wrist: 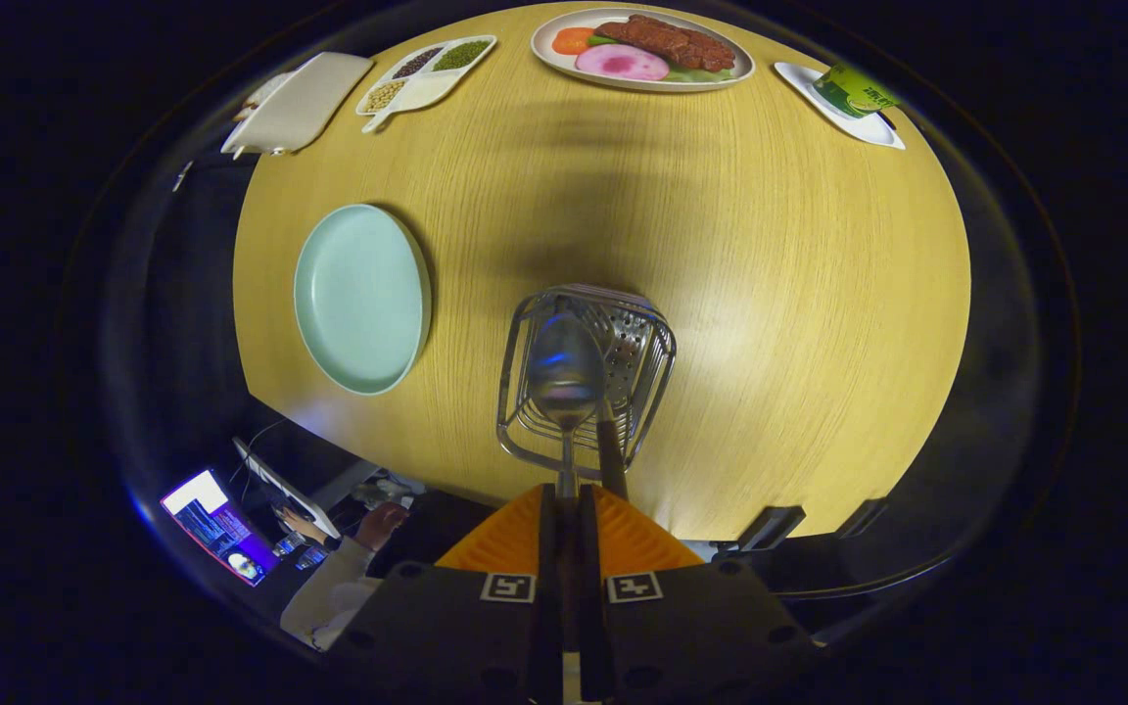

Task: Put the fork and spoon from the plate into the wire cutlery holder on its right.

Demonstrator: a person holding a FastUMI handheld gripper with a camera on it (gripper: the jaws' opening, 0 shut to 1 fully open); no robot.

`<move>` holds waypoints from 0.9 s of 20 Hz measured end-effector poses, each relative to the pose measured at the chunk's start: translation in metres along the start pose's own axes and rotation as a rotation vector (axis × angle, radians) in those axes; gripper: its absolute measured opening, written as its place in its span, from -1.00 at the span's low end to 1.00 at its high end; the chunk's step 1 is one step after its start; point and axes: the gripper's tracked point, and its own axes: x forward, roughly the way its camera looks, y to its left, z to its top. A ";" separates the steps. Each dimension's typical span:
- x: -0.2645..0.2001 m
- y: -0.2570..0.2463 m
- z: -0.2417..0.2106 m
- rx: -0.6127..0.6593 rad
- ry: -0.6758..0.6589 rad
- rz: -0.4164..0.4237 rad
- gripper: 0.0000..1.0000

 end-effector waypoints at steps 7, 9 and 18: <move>-0.041 0.013 0.007 -0.047 -0.212 0.035 0.99; -0.061 0.022 0.008 -0.044 -0.299 0.064 0.99; -0.186 0.041 0.031 -0.025 -0.868 0.105 0.99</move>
